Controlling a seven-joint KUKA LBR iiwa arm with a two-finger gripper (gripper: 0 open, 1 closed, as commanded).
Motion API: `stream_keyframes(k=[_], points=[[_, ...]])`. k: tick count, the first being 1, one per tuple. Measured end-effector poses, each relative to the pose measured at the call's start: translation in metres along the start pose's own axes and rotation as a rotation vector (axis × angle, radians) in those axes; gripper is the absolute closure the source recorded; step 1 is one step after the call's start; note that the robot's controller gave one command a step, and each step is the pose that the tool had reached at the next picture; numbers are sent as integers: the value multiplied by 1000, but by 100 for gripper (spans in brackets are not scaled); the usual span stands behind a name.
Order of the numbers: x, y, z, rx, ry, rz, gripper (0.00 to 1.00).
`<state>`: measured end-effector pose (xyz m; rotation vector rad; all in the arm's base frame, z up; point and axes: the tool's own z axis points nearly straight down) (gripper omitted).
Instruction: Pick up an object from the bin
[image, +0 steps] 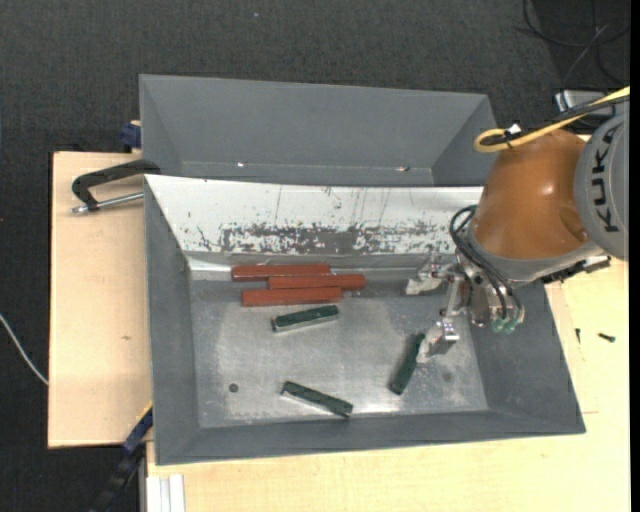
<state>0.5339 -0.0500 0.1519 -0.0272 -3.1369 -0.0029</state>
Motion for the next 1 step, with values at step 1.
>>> stream_keyframes(k=[1], points=[[-6,-1,35,0,-7,127,0]])
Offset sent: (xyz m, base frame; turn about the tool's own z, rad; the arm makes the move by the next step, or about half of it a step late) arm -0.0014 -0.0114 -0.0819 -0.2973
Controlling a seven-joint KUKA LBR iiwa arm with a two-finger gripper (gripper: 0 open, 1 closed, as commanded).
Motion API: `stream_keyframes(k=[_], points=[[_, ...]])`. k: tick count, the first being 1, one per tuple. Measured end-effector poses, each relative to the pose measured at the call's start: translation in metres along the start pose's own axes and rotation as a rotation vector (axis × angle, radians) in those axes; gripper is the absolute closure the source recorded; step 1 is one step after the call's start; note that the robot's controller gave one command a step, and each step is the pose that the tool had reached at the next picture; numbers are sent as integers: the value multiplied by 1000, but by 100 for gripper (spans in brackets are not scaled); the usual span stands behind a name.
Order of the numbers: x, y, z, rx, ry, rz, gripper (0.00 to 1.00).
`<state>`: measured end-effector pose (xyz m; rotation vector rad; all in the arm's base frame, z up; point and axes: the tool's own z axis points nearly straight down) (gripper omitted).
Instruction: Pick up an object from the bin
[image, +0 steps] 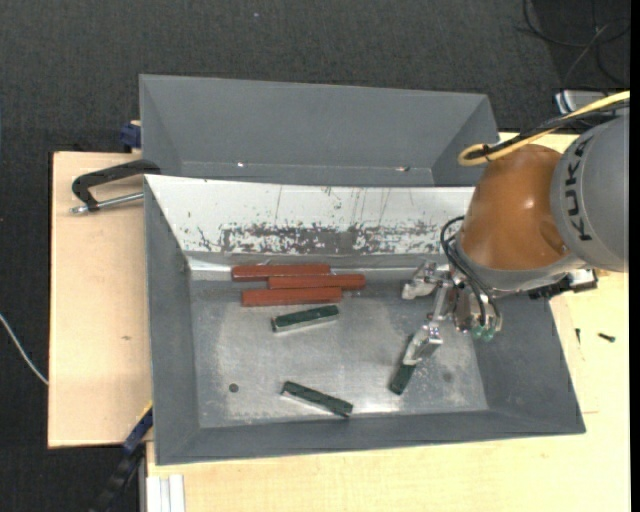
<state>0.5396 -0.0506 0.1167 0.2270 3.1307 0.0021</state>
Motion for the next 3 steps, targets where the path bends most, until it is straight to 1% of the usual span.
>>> stream_keyframes(k=[1,2,3], points=[[3,-6,29,0,3,-322,0],[40,-11,41,1,5,-278,100],[40,-11,41,1,5,-279,100]])
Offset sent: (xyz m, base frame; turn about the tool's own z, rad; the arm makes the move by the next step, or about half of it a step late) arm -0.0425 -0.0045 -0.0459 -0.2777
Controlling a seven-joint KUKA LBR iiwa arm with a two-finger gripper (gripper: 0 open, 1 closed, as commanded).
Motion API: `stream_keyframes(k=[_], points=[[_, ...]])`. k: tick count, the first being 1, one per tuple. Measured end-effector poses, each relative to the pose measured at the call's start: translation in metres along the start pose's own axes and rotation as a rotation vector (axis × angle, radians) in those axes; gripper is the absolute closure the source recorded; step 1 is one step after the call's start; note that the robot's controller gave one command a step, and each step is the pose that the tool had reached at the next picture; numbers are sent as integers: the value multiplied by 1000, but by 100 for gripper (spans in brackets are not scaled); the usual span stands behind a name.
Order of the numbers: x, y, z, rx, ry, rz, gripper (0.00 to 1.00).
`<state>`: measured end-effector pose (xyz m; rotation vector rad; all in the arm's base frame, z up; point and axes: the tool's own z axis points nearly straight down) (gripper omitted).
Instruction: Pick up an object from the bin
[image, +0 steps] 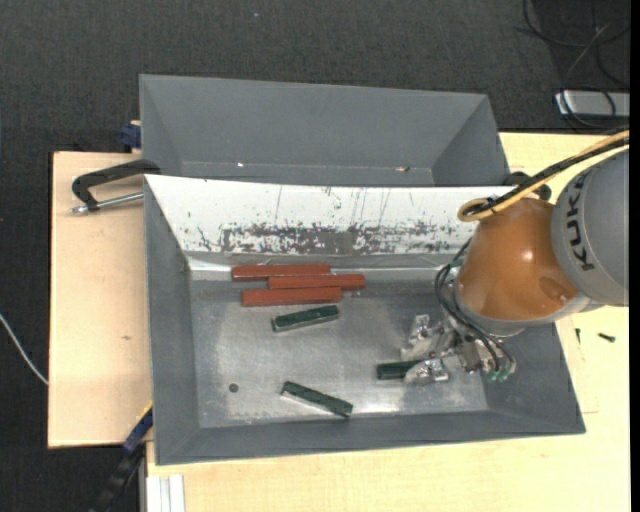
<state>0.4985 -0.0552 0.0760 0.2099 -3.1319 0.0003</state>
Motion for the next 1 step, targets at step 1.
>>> stream_keyframes(k=[1], points=[[-10,-10,-148,1,-9,-10,100]])
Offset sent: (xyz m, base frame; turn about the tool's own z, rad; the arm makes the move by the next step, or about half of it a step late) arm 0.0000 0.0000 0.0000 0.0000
